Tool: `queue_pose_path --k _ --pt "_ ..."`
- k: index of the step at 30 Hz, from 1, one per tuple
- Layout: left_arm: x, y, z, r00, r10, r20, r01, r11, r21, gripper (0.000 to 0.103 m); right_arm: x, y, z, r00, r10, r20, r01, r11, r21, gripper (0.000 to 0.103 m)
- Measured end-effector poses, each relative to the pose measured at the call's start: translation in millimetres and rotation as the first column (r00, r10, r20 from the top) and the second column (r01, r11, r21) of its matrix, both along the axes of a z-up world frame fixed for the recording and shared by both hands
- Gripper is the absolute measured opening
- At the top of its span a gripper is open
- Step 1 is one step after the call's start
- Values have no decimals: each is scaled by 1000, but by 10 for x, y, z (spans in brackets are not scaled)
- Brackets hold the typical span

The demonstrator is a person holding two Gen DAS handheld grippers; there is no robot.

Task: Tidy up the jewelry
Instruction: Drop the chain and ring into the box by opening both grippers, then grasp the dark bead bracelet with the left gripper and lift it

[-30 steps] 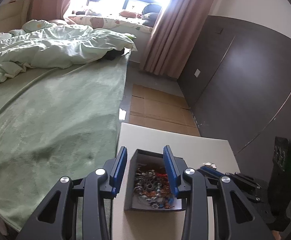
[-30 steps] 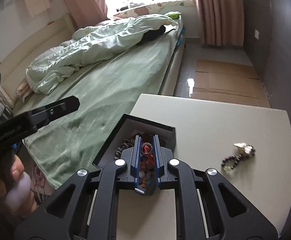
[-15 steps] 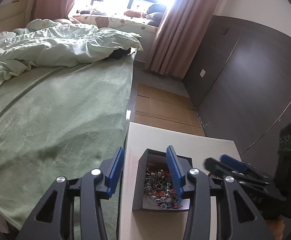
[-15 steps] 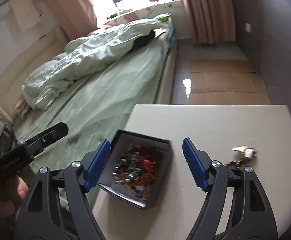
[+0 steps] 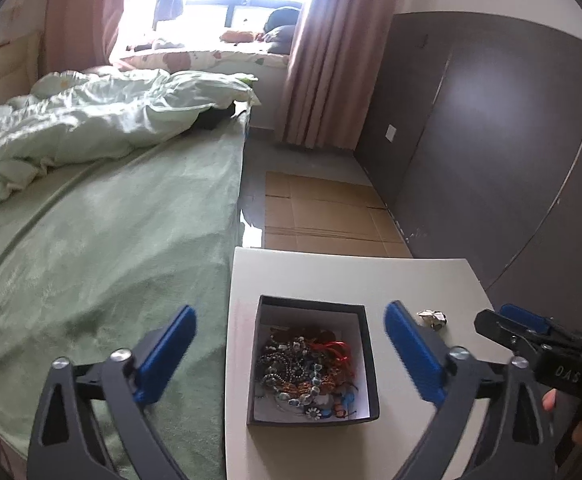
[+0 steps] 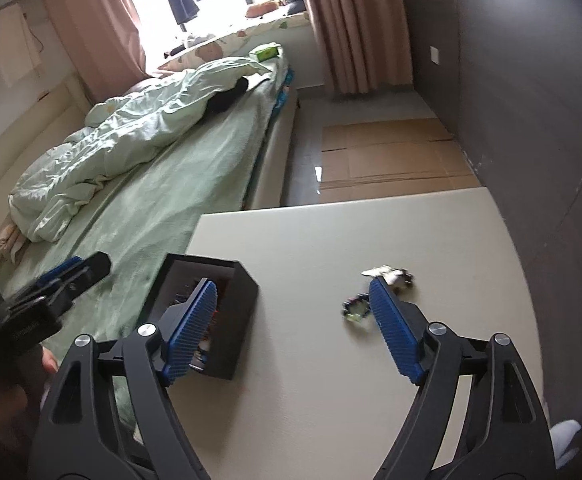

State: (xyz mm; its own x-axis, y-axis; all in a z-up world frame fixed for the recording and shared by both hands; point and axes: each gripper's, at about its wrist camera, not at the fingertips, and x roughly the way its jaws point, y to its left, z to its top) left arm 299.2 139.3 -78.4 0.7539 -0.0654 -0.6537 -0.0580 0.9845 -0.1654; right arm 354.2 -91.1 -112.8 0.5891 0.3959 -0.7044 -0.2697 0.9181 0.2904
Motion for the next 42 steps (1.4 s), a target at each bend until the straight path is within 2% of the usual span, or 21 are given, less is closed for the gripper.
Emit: queue_pose_path --k 1,3,4,17,28,30,32,34,37,42 --pt "2 -19 5 1000 -3 5 3 1000 7 94 -4 -21 2 1000 1 0 -1 1000 -3 84" --pt "24 -66 -6 1000 -12 5 12 1000 12 94 -12 -91 22 1000 -2 12 2 1000 -9 97" --pt "40 -86 -19 1000 -14 1 14 1000 11 94 -23 -120 28 1000 -8 18 9 1000 -14 98" --pt "236 -500 -141 998 -62 -17 62 997 42 94 37 -803 -64 995 -96 -31 96 995 3 98" --pt "444 -952 -230 988 -150 -30 149 988 -34 94 139 -1379 -163 985 -163 -59 168 982 84 98" --pt "496 -1034 -263 985 -169 -38 167 985 -49 88 165 -1482 -187 979 -191 -65 197 975 99 98" --pt "564 -1119 -321 981 -185 -59 182 982 -56 74 193 -1571 -209 975 -209 -72 217 969 121 98" --pt "631 -1191 -403 975 -202 -90 196 978 -73 67 241 -1642 -245 970 -227 -92 238 962 137 98" --pt "686 -1299 -505 967 -229 -112 221 972 -80 61 295 -1706 -287 965 -240 -106 254 955 156 98" --pt "786 -1494 -734 949 -281 -141 273 959 -75 60 367 -1671 -364 964 -238 -117 252 958 136 98"
